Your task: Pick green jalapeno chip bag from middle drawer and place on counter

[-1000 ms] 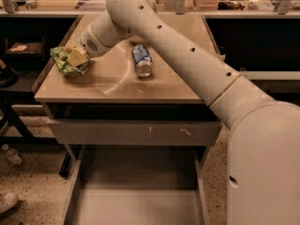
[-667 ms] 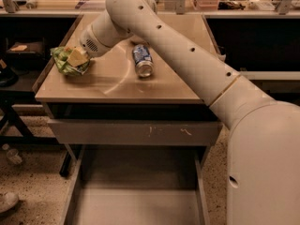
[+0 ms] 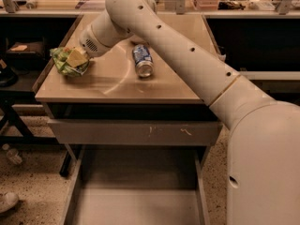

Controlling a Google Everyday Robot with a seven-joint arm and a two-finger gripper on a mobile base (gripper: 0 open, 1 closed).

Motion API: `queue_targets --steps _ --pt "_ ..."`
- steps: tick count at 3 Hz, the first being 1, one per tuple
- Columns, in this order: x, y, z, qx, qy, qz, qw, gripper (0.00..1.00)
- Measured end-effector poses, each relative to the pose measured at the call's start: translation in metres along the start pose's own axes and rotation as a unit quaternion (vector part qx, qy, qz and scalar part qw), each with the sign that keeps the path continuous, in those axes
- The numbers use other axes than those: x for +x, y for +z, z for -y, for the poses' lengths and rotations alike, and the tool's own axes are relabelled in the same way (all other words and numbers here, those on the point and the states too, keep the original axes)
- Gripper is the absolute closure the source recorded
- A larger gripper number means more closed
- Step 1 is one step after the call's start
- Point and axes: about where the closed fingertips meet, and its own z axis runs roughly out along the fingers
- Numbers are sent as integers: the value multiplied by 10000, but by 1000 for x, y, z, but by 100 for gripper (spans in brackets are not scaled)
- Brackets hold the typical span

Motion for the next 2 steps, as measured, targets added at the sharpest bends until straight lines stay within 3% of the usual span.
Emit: queue_targets --steps 1,2 --pt "0 0 0 0 0 0 10000 17" --pt "0 0 0 -1 0 -1 10000 0"
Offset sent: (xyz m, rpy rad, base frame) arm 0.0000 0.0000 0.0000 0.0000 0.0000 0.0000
